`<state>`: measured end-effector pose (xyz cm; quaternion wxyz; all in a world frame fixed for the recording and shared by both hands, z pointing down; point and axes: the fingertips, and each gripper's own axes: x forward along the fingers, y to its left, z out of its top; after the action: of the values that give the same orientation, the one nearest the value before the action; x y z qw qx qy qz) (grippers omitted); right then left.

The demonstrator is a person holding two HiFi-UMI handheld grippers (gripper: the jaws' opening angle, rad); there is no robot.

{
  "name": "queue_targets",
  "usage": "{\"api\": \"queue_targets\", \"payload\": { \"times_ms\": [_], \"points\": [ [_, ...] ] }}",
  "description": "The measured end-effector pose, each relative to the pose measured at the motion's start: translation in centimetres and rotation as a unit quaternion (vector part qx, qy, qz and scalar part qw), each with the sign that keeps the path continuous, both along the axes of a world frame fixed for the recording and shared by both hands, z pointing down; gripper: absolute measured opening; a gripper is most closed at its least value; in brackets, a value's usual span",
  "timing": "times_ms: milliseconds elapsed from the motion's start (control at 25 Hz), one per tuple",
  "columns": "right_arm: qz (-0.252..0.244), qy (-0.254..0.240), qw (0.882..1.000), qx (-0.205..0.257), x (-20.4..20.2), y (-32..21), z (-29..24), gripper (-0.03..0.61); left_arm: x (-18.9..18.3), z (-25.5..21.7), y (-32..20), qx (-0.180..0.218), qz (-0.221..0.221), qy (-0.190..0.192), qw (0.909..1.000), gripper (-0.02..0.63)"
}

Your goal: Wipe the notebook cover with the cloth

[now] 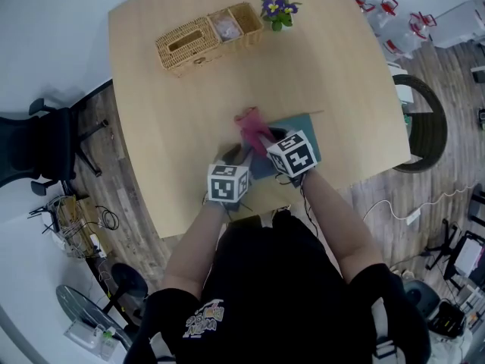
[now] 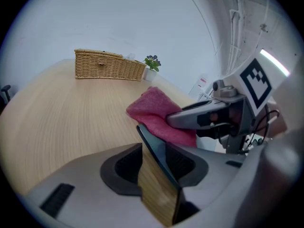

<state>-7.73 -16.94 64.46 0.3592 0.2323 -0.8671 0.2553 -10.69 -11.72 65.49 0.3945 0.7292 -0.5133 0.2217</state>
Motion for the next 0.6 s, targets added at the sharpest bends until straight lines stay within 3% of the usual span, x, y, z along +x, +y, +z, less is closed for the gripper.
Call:
{"api": "queue_targets", "payload": {
  "times_ms": [600],
  "points": [
    [0.075,0.013,0.997,0.009,6.6,-2.7,-0.1,0.067,0.0,-0.1,0.0,-0.001,0.0,0.001,1.0,0.146]
  ]
}}
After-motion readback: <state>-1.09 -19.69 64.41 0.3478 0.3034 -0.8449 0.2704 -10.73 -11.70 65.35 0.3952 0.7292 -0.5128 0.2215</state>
